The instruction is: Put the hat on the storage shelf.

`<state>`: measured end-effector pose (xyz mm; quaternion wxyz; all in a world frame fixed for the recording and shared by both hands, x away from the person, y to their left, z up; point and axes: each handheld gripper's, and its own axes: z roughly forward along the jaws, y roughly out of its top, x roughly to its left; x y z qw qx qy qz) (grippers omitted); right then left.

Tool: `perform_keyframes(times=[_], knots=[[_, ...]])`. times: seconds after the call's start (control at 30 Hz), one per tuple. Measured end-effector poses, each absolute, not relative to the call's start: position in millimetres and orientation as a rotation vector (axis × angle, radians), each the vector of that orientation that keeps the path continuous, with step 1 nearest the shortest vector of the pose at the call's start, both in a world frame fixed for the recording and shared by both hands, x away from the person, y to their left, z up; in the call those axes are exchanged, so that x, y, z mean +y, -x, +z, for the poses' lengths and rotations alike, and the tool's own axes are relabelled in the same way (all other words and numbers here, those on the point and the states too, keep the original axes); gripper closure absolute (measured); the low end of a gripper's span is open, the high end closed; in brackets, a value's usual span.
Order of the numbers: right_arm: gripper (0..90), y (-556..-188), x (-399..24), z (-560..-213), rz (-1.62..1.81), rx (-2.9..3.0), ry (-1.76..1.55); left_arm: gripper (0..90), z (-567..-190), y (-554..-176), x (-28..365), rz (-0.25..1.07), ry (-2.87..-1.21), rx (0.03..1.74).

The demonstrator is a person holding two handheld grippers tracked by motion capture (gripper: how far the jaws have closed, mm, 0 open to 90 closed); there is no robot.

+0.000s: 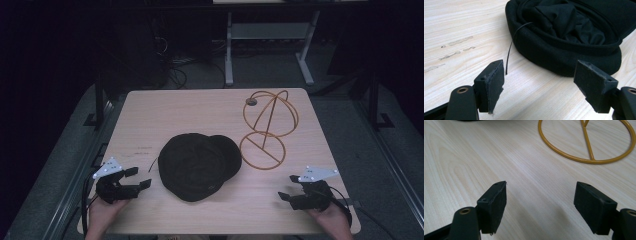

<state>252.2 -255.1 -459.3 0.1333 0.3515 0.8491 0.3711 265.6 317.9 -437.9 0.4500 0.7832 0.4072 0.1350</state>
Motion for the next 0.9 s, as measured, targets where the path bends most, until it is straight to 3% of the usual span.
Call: perform_keyframes(times=[0.37, 0.9], knots=[[25.9, -250, -246, -442, 1.120, 2.454, -0.963, 23.3, -437, -264, 322, 0.340, -1.935, 1.004], [26.3, -261, -169, -393, 1.167, 2.599, -0.655, 23.0, -440, -266, 325, 0.341, -1.936, 1.021]])
